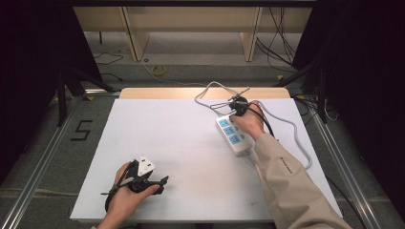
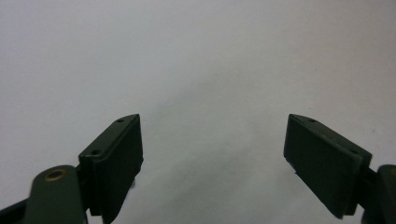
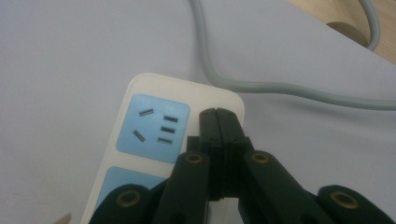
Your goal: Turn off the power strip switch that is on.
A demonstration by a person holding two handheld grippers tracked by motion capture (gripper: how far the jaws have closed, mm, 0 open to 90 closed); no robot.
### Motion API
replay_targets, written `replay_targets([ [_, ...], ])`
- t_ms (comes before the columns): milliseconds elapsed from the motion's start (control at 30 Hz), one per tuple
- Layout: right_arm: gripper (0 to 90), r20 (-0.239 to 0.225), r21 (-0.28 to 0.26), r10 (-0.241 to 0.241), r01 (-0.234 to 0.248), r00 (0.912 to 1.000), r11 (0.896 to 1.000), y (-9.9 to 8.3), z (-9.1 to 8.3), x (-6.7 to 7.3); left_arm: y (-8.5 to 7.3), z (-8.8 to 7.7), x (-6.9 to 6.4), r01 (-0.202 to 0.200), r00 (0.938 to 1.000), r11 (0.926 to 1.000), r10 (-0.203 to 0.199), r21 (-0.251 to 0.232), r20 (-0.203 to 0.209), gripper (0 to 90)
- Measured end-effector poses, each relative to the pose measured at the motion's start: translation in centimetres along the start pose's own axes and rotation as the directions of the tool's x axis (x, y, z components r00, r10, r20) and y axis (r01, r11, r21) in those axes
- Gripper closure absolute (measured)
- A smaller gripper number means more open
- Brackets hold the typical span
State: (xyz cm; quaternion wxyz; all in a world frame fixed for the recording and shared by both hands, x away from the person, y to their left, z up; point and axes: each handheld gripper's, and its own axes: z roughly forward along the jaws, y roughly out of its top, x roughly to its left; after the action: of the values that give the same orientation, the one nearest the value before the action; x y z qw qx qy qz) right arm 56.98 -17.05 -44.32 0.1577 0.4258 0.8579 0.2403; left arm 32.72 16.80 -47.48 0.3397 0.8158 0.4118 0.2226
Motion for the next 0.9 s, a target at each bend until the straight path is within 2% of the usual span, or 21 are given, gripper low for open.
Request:
replay_targets([
  [267,90.0,0.010,0.024,-0.011,0.011,0.9999,1.000,0.30,0.00,0.16,0.00,-0.01,0.00,-0.001,1.0000,1.0000,0.001,0.000,0.000,19.5],
  [900,90.0,0.009,0.046,-0.002,0.001,1.0000,0.999,0.58,0.03,0.13,0.03,0.01,-0.04,-0.001,1.0000,1.0000,0.001,-0.001,0.001,19.6],
])
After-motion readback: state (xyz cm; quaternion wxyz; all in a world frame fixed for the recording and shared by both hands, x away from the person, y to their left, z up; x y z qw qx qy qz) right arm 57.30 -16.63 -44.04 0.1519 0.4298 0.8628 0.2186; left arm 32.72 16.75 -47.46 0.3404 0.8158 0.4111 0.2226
